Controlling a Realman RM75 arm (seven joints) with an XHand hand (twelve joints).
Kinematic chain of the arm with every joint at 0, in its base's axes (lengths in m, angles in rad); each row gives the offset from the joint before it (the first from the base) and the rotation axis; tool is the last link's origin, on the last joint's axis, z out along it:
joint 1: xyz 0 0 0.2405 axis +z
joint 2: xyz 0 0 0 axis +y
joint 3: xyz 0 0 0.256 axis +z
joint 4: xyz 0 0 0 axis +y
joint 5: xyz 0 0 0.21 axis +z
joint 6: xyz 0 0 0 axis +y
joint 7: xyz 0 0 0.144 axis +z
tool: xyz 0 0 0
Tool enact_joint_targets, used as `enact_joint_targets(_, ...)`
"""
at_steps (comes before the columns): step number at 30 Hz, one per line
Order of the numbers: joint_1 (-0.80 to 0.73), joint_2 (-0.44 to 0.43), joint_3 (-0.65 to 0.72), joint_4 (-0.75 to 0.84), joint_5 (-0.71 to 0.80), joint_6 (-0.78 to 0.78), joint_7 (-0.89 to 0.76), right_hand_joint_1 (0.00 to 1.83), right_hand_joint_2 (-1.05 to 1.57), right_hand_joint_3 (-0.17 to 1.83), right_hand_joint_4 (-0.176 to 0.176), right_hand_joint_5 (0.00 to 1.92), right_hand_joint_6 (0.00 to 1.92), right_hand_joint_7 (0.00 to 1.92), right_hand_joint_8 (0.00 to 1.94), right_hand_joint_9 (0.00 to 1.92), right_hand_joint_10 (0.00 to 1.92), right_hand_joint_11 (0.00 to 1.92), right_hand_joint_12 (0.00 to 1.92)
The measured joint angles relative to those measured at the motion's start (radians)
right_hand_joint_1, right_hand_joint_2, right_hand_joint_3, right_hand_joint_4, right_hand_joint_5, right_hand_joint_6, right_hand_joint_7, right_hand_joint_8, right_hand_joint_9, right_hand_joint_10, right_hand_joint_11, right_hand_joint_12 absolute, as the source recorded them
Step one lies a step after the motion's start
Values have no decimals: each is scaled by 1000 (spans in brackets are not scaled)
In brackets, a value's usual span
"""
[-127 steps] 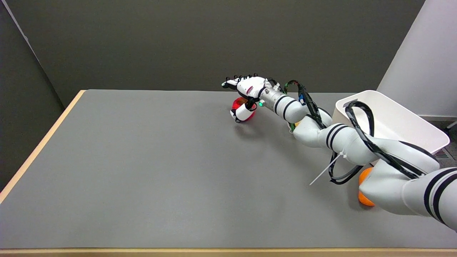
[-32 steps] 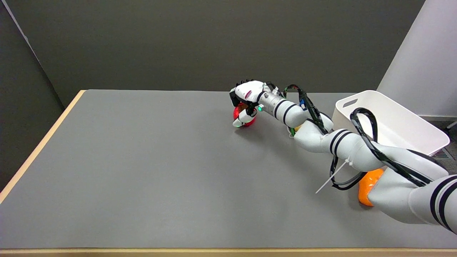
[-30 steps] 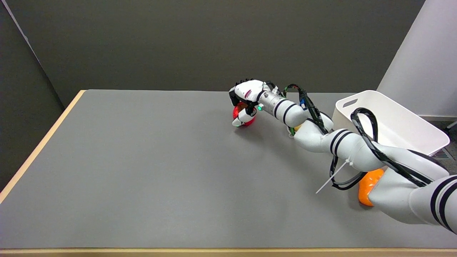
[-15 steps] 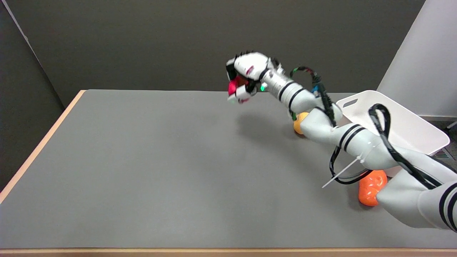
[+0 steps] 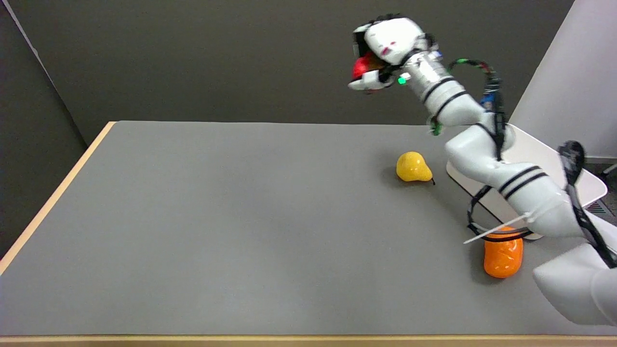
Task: Pick up tomato.
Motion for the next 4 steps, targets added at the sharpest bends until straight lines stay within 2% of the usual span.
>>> enact_joint_targets(4,-71,26,114,62,-5,-46,-51,1349,1027,373,-146,633,1563,861,1239,837,1388,947,1752)
